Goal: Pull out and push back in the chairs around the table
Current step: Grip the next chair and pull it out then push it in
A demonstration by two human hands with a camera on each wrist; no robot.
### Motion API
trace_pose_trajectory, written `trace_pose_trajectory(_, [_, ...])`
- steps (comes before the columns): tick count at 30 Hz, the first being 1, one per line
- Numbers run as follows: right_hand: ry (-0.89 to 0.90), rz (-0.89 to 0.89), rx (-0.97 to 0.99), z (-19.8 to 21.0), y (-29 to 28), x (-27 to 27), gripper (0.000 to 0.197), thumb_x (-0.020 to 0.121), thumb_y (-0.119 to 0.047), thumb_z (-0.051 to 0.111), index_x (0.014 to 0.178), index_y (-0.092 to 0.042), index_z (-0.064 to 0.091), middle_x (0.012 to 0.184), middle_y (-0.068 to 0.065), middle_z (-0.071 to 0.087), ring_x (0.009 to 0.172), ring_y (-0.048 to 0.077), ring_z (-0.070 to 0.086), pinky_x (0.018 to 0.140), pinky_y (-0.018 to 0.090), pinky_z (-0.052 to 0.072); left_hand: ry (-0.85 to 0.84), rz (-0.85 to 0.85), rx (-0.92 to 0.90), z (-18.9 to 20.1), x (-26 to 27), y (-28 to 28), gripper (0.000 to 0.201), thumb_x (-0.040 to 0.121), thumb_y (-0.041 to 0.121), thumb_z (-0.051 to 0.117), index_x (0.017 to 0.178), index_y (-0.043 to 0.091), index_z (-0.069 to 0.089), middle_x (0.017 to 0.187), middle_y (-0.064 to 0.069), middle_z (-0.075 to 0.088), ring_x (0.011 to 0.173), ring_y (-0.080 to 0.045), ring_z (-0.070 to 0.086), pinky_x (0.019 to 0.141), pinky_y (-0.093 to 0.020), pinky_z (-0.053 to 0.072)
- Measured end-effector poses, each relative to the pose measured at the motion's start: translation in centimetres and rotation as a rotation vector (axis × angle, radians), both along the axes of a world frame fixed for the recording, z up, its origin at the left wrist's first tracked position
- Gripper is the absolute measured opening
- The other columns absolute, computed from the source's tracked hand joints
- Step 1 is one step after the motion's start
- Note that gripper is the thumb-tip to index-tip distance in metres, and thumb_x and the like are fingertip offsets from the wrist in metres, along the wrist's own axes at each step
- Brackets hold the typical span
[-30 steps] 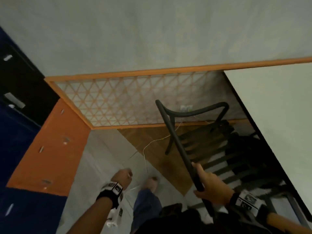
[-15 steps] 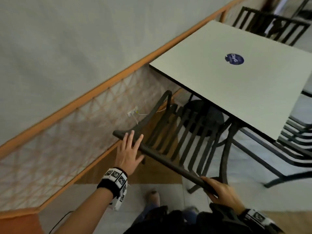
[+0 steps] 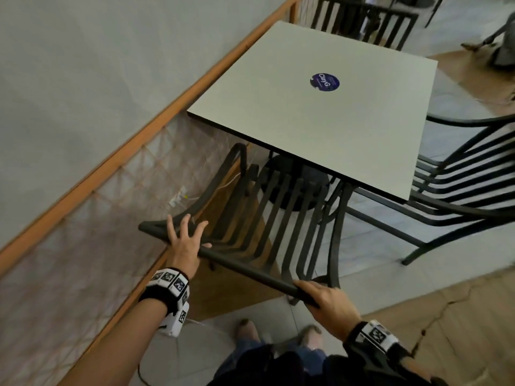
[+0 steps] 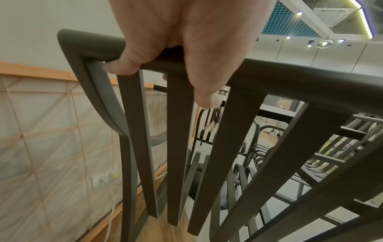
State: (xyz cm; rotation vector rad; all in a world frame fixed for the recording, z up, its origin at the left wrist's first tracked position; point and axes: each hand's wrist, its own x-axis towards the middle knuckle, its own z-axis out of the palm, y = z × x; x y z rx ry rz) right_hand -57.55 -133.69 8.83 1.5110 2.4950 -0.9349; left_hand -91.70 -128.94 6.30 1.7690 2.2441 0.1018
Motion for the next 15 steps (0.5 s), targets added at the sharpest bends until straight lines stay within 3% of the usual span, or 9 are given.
trace_pose_trajectory(5, [-0.005,-0.014,0.07,-0.3,3.6,-1.1,0.044,0.09,-0.025,0.052,0.132,-0.032,0.044,0.115,-0.006,0.066,0.085,0.018,0.068,0.072,0.027,0.053,0.002,-0.017,-0.08,0.3,-0.9,4.7,0.044,0.093,0.017,0.06,0.134,0.026,0.048,0.161,-0.014,0.012,0.146,-0.048,-0.015,0.116,-0.069,0.021])
trace_pose_trajectory(7, [-0.008,-0.019,0.07,-0.2,4.9,-1.3,0.044,0.09,-0.025,0.052,0.132,-0.031,0.044,0.115,-0.006,0.066,0.085,0.017,0.068,0.068,0.019,0.049,0.017,-0.034,-0.096,0.8,-0.9,6.4,0.05,0.092,0.007,0.06,0.136,0.024,0.046,0.161,-0.015,0.01,0.146,-0.05,-0.015,0.116,-0.069,0.02])
trace_pose_trajectory(9, [-0.005,-0.028,0.075,0.0,6.1,-1.6,0.043,0.09,-0.024,0.053,0.132,-0.03,0.046,0.111,-0.007,0.067,0.081,0.014,0.067,0.06,0.003,0.033,0.023,-0.048,-0.111,1.2,-0.9,8.0,0.06,0.088,0.0,0.061,0.138,0.025,0.042,0.161,-0.014,0.01,0.146,-0.05,-0.014,0.113,-0.069,0.023])
trace_pose_trajectory(10, [0.0,-0.036,0.085,0.0,6.7,-1.7,0.042,0.09,-0.023,0.053,0.131,-0.03,0.047,0.107,-0.007,0.067,0.079,0.013,0.067,0.057,0.002,0.026,0.028,-0.053,-0.11,1.2,-0.9,8.7,0.065,0.085,-0.004,0.062,0.139,0.026,0.041,0.16,-0.013,0.01,0.146,-0.051,-0.014,0.111,-0.069,0.026])
trace_pose_trajectory(12, [0.012,-0.047,0.12,-0.2,7.8,-1.6,0.041,0.089,-0.022,0.055,0.129,-0.029,0.049,0.102,-0.005,0.069,0.075,0.015,0.066,0.057,0.005,0.025,0.039,-0.064,-0.107,1.1,-0.9,10.0,0.072,0.081,-0.008,0.065,0.138,0.028,0.04,0.158,-0.013,0.013,0.146,-0.051,-0.012,0.109,-0.069,0.033])
trace_pose_trajectory(15, [0.008,-0.048,0.156,-0.8,9.4,-1.1,0.041,0.09,-0.024,0.053,0.13,-0.031,0.046,0.1,-0.005,0.068,0.075,0.015,0.065,0.061,0.016,0.042,0.054,-0.075,-0.113,1.1,-0.5,11.7,0.074,0.078,-0.007,0.068,0.136,0.029,0.04,0.156,-0.012,0.017,0.146,-0.05,-0.009,0.108,-0.069,0.037])
